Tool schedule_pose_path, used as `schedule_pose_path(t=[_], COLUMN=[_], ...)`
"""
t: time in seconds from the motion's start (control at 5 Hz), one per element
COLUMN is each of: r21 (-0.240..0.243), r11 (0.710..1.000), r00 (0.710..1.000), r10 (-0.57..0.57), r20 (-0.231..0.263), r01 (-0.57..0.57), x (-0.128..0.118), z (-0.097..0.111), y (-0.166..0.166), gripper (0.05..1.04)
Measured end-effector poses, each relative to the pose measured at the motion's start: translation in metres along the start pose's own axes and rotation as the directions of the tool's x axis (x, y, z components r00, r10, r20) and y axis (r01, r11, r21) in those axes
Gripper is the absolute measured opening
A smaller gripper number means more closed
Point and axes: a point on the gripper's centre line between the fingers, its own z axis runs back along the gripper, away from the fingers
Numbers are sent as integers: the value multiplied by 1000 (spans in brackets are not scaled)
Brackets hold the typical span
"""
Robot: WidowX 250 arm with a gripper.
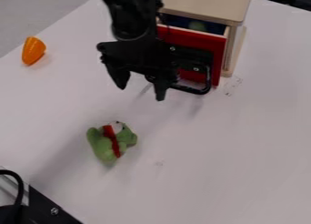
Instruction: Closed the drawer
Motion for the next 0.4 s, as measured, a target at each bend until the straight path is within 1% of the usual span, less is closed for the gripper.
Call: schedule_pose_path(t=[0.2,0.4], r21=[16,-6], r11=[993,981], r00=[993,981], r10=[116,196], r20=[-1,-9], r01=[-116,-196], x=[16,31], z=[-5,-13], y=[-9,-15], gripper=[997,998])
